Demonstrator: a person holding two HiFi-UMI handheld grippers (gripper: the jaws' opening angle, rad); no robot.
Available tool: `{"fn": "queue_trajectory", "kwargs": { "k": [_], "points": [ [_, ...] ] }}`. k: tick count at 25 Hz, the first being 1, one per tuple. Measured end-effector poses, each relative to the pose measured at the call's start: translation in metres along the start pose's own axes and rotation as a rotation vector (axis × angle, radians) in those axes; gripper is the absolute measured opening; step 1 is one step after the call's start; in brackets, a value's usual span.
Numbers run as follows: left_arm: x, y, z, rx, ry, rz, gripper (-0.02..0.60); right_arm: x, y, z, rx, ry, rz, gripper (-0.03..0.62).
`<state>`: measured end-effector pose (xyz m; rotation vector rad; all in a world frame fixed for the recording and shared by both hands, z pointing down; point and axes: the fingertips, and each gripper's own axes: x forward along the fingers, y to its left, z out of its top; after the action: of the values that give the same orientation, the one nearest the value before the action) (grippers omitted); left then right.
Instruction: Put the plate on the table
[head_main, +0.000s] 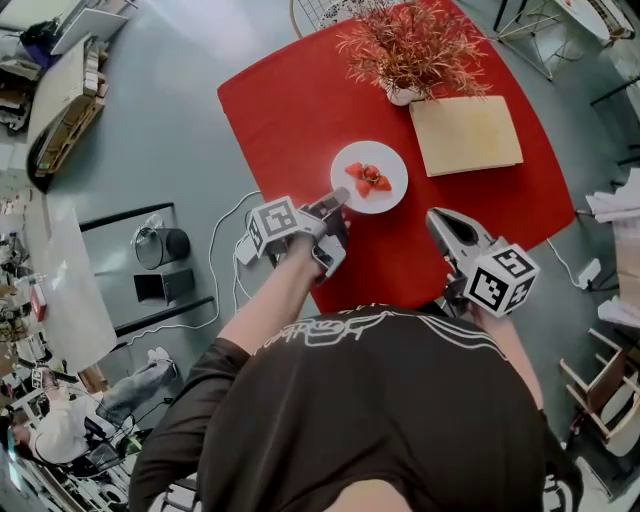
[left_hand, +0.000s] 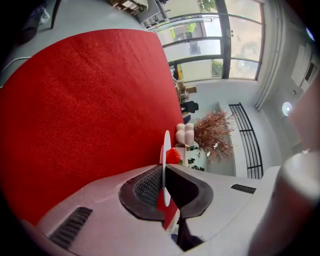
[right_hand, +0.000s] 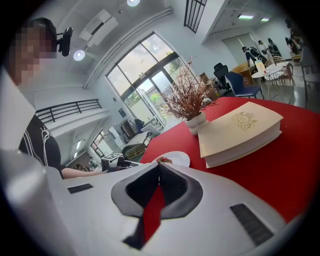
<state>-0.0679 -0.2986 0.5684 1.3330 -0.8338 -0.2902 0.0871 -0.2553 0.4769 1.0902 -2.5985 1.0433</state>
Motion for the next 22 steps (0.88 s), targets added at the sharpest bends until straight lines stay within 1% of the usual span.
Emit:
{"fn": "queue_trajectory", "kwargs": {
  "k": [7,11,16,19,22],
  "points": [
    [0.003,0.006,0.000,0.005,0.000,0.046,0.018,0.001,-0.007,-0.005,0.020,0.000,-0.021,0.008],
    [0.005,0.009,0.000,-0.010,0.008,0.057,0.018,0.004,-0.008,-0.007,0.028,0.005,-0.019,0.008],
    [0.007,0.018,-0.004,-0.004,0.032,0.106,0.020,0.007,-0.008,-0.011,0.026,0.023,-0.016,0.008],
    [0.008,0.019,-0.005,-0.004,0.038,0.122,0.029,0.008,-0.010,-0.012,0.020,0.029,-0.021,0.008],
    [0.009,0.014,-0.005,0.001,0.036,0.104,0.078,0.008,-0.014,-0.017,0.016,0.041,-0.033,0.008]
  ]
}}
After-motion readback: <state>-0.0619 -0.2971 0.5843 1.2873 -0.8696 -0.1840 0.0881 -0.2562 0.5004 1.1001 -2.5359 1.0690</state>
